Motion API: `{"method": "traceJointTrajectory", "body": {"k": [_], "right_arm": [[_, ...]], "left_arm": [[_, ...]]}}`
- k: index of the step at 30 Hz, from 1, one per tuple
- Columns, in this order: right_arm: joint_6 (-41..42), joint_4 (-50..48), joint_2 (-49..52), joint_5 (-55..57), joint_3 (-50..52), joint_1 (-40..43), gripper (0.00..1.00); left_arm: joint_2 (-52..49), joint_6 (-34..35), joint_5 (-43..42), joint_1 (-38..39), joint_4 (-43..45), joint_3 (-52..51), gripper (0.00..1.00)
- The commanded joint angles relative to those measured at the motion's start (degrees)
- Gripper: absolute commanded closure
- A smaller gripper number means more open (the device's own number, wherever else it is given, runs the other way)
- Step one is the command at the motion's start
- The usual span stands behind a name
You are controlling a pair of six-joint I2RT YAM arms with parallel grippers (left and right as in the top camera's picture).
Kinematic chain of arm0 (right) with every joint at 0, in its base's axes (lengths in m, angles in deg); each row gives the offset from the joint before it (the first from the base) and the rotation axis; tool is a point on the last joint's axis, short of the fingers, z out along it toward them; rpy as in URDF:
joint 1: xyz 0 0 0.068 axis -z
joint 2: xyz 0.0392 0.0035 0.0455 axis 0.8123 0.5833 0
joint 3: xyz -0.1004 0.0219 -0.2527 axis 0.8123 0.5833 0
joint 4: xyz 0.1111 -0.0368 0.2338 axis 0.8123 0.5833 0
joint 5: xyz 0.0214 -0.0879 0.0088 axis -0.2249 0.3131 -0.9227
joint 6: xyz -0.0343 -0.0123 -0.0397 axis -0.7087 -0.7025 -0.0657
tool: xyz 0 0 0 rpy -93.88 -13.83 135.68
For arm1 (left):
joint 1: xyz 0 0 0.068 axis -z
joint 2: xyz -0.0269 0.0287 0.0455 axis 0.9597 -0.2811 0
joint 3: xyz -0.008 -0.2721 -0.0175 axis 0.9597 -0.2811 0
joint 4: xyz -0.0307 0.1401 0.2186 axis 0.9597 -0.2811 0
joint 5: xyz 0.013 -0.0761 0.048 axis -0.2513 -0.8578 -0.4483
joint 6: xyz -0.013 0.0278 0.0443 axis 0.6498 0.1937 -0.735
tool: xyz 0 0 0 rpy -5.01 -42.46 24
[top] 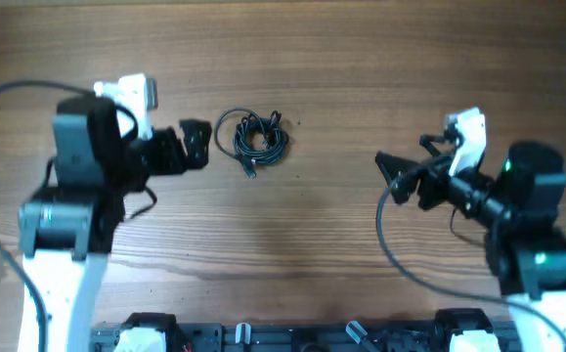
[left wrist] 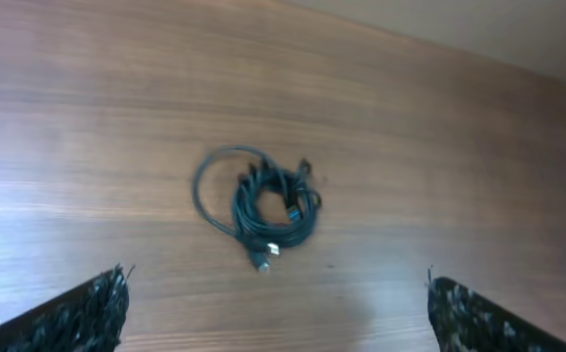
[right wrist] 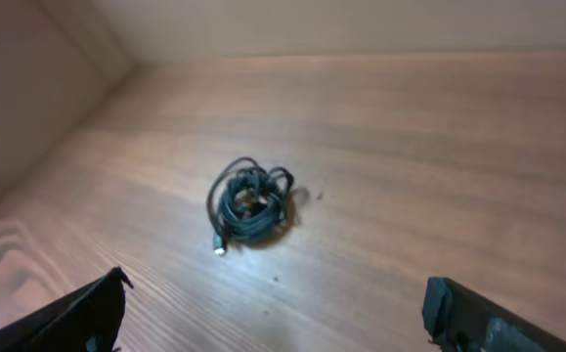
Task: Untangle cables
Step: 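Move both grippers toward the black cable bundle, left gripper descending onto it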
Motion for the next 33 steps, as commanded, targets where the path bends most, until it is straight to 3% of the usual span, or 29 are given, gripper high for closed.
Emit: {"method": "traceJointTrajectory", "body": {"k": [1,6,11,13,15,17,21,23,27,33], "right_arm": [[-1.86,3.69,6.75,-7.3,-9.64,0.09,0.0],[-0.7,-1.25,12.33,-12.2,-12.81,0.09,0.0],[10.62,-1.18,17.07,-12.44,-12.79,0.09,0.0],[11.02,-0.94,18.93,-12.41,-12.79,0.09,0.0],[11.28,-0.96,21.05,-12.41,-12.74,0.09,0.01],[12.31,-0.76,23.04,-12.41,-12.74,0.09,0.02],[12.28,-0.04,24.92,-12.41,-12.74,0.09,0.07],[12.22,0.13,25.14,-12.35,-12.74,0.09,0.09],[12.15,0.09,25.14,-12.13,-12.74,0.09,0.09],[12.13,0.46,25.14,-11.45,-12.74,0.09,0.09]], "left_arm": [[-8.07,-1.03,-4.92,0.31,-5.33,8.72,0.0],[-15.91,-0.98,-7.06,0.31,-5.51,12.76,0.0],[-21.92,-0.98,-8.07,0.31,-3.3,12.74,0.0],[-25.0,-0.46,-7.76,0.31,-3.28,12.74,0.16],[-28.94,4.61,-4.57,0.44,-3.5,12.74,0.32],[-32.61,10.73,0.98,1.03,-3.98,12.74,0.39],[-38.95,14.34,2.75,3.04,-5.4,12.74,0.42],[-41.72,14.6,2.82,3.98,-5.46,12.7,0.49],[-47.52,20.22,8.37,5.03,-4.9,12.7,0.53],[-53.16,20.31,8.76,5.03,-1.57,12.7,0.55]]}}
